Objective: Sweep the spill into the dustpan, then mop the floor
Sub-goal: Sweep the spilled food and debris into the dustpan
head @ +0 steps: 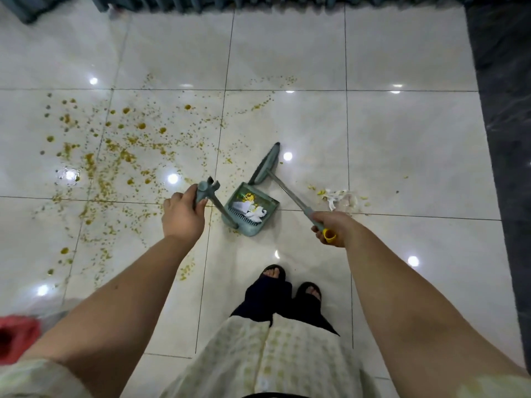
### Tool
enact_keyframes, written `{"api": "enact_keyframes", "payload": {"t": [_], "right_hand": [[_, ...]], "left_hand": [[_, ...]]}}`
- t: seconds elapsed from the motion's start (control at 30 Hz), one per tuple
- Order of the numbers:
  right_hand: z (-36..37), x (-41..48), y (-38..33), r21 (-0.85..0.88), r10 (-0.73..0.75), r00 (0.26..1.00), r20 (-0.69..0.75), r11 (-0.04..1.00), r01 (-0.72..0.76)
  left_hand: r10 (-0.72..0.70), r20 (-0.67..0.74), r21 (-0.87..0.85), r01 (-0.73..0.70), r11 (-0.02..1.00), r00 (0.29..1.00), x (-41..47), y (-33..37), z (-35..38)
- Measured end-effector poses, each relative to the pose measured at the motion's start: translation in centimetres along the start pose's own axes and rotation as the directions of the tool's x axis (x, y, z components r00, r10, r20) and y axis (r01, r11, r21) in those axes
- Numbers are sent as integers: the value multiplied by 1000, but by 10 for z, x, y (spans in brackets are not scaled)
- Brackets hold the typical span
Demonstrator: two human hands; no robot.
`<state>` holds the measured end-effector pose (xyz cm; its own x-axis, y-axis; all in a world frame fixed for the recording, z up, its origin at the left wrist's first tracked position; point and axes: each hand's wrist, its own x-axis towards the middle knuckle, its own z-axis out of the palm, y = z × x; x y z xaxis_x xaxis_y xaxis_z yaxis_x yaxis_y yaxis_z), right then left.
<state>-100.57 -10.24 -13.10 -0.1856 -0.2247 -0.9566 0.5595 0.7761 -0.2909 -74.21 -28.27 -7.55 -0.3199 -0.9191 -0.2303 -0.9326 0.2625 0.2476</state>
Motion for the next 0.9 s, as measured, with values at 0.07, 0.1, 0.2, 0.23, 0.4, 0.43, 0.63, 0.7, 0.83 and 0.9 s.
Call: {"api": "enact_keyframes", "payload": {"t": [0.07,0.1,0.2,0.23,0.4,0.43,0.63,0.7,0.83,0.9], "right_hand": [[-1,6,8,-230,-44,995,-95,973,21],[-2,9,12,-349,-75,985,-154,937,17],[-9,16,24,-555,-182,947,-265,832,4],[-13,17,28,-578,-197,940,-280,816,-1],[-55,3,61,-526,-200,925,-323,850,0],[-66,-3,70,-500,-201,919,-340,866,4],[-128,-28,131,-433,-195,877,-439,901,-16],[-142,-37,141,-410,-177,864,-471,911,-37],[-150,-57,143,-462,-219,845,-489,886,-38],[-146,-62,137,-496,-247,852,-461,868,-16]], "left_hand": [[15,-5,9,-15,1000,1000,3,0,-1],[13,-7,4,-13,1000,1000,6,1,-2],[11,-26,-3,-11,1000,1000,15,4,-5],[20,-33,0,-20,1000,999,17,6,-6],[81,-13,27,-81,996,997,19,30,0],[91,-14,33,-91,995,996,19,35,2],[117,-21,39,-117,992,993,19,60,20],[97,-19,13,-96,995,995,22,66,20],[63,-42,-4,-63,998,997,31,77,13],[56,-39,11,-55,998,998,35,79,8]]}}
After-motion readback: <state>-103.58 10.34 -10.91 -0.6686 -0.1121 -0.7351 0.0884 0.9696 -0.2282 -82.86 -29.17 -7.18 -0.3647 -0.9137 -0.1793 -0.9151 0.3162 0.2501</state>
